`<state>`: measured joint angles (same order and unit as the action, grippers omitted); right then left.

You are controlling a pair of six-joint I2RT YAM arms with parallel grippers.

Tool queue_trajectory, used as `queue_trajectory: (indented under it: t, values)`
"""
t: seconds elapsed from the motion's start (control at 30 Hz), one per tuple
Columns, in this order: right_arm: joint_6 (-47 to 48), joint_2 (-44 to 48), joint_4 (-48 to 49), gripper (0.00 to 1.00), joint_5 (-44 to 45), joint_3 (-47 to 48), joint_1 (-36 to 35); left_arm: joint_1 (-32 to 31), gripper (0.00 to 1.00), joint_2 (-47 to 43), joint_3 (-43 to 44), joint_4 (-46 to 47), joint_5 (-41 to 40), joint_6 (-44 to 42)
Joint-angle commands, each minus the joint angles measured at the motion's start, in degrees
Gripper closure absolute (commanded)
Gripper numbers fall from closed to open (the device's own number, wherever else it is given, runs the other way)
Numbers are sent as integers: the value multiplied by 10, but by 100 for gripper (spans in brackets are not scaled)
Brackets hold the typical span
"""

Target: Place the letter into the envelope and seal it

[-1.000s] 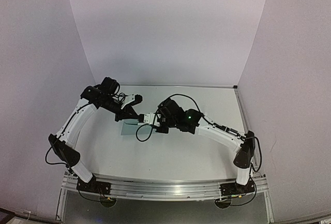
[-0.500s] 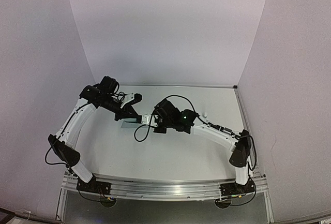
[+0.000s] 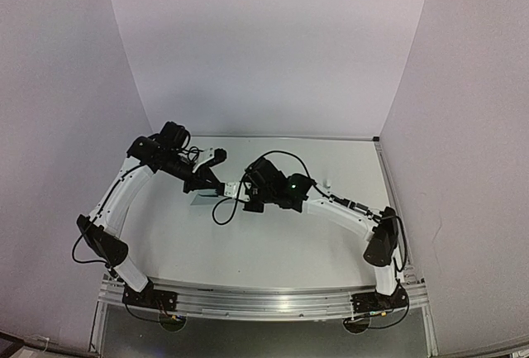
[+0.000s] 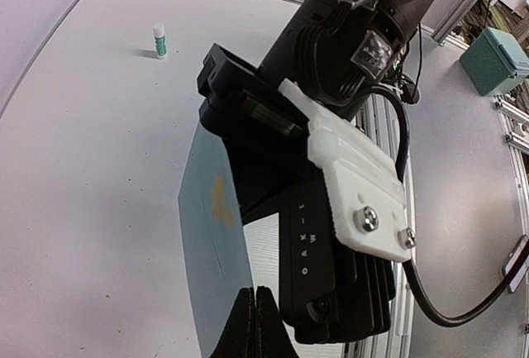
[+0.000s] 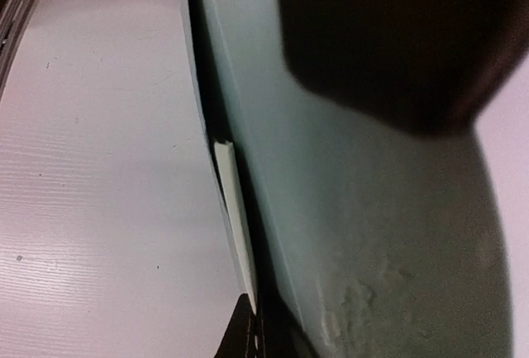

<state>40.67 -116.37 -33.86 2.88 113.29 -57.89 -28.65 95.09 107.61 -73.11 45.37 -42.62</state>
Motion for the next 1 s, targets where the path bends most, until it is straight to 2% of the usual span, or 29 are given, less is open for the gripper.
queue_trajectory:
  t: [0.0, 0.3, 0.4, 0.67, 0.97]
  values:
    - [-16, -31, -6, 97, -24, 19, -3, -3, 100, -10, 45, 13, 60, 32]
    - [-31, -42, -5, 97, -41, 12, -2, -2, 100, -10, 45, 14, 63, 38]
    - [-41, -35, -5, 93, -44, 20, -3, -2, 100, -12, 32, 17, 54, 37]
    - [-75, 33, -4, 68, -67, 24, -7, 17, 100, -36, -61, 58, 2, 32]
    - [-175, 137, -4, 36, -116, -49, -6, 22, 100, -37, -86, 83, -9, 45]
